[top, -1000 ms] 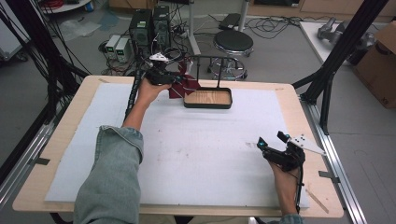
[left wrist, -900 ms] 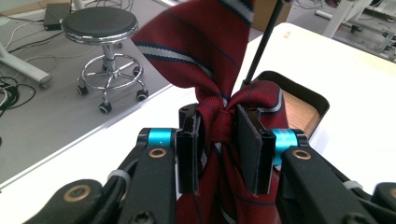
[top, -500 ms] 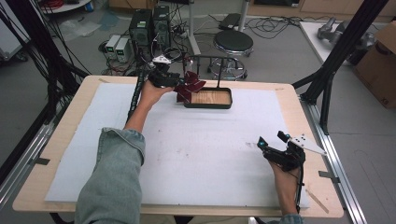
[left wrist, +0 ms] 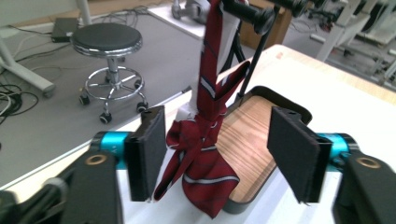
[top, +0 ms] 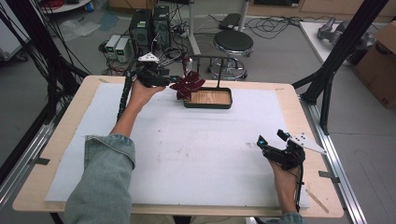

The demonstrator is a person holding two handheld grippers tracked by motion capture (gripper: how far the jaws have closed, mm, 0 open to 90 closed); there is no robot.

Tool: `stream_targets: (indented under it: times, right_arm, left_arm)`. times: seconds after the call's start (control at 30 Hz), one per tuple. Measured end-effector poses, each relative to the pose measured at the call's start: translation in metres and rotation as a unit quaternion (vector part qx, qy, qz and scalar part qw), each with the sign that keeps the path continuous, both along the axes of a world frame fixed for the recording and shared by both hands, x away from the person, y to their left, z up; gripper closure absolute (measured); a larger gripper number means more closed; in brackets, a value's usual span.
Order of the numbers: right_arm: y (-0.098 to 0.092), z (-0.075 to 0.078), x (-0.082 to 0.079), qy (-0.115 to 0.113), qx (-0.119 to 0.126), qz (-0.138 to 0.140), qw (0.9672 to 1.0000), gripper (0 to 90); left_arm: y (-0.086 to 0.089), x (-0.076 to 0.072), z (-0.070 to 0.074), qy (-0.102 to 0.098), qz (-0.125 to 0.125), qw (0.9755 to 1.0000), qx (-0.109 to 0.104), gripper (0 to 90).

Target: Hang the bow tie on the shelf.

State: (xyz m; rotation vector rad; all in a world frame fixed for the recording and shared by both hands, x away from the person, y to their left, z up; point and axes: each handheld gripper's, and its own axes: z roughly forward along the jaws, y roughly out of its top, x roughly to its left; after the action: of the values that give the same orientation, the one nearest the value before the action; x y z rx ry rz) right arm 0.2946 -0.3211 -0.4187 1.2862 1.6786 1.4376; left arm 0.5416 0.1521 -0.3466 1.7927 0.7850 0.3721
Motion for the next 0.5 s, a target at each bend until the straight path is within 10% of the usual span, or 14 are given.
stream_targets:
  times: [0.5]
  right_arm:
    - [0.006,0.0,0.002,-0.004,-0.004,0.005,1.0,12.4]
  left_arm:
    - [0.061,-0.085,0.03,-0.066,0.03,0.9969,-0.033,24.6]
